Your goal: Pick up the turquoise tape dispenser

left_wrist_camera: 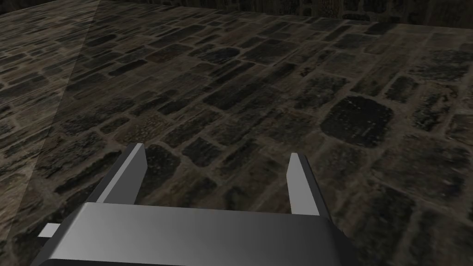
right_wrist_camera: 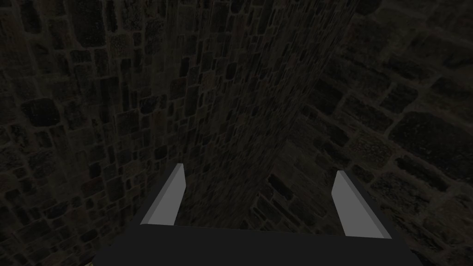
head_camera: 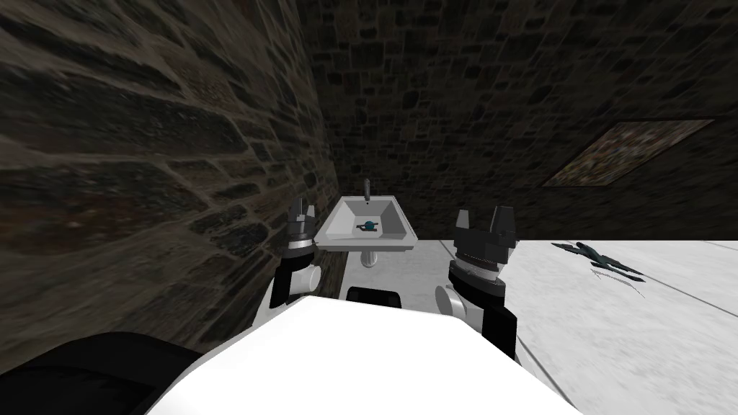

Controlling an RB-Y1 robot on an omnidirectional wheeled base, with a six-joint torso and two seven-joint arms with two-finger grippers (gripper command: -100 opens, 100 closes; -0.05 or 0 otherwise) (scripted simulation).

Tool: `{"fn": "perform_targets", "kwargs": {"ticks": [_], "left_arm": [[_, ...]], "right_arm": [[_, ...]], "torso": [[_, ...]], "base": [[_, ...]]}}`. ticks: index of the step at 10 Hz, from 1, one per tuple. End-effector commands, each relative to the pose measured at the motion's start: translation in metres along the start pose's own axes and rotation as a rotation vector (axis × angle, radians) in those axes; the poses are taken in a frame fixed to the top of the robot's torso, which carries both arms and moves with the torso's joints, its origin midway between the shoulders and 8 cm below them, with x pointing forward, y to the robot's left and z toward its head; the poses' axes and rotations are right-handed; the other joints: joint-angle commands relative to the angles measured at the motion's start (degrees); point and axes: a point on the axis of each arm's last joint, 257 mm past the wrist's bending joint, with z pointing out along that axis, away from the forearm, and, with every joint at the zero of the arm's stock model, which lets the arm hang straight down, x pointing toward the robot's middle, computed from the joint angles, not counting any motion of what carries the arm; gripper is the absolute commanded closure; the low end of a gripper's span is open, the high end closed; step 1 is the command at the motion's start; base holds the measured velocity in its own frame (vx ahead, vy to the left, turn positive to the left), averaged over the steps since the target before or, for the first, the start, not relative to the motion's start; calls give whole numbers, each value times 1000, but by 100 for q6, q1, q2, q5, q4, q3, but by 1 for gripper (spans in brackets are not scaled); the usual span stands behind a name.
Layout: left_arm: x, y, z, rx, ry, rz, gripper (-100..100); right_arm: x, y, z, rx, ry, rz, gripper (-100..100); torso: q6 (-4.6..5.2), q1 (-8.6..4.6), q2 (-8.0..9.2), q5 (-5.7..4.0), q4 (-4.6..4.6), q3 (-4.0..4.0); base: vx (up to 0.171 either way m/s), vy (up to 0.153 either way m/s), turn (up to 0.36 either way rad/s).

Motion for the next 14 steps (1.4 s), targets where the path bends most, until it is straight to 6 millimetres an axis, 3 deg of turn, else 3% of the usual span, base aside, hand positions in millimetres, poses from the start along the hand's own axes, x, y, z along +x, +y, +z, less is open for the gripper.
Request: {"fn": "perform_targets", "kwargs": {"ticks": [1,5,8,9,10,11,13,14], "left_arm": [[7,5,5,-2,44,11,-100],[21,27,20,-26,115,24,-100],[28,60,36,-86,149,27,-100],[29,56,40,-73,150,23,-100],[31,71,45,-104,157,23,-100],[32,68,47,-96,157,20,-100],[35,98,58,-159,166,15,-100],[37,96,63,-153,167,11,-100]], "right_arm": [[0,0,0,0,0,0,0],[0,0,0,0,0,0,0],[0,0,0,0,0,0,0],[0,0,0,0,0,0,0],[0,0,0,0,0,0,0],[0,0,0,0,0,0,0],[0,0,0,0,0,0,0],[0,0,0,0,0,0,0]], "torso": [[0,0,0,0,0,0],[0,-7,28,-1,7,17],[0,-11,32,-2,7,19],[0,-7,40,-1,9,23],[1,-8,30,-2,8,18],[0,-11,21,-2,5,13],[0,-6,12,-2,3,7],[1,-13,18,-2,4,10]], "base": [[-42,-14,36],[-79,-20,40],[-98,-28,57],[-75,-21,11],[-50,-28,35],[-33,-23,20],[-52,-25,50],[-58,-31,21]]}}
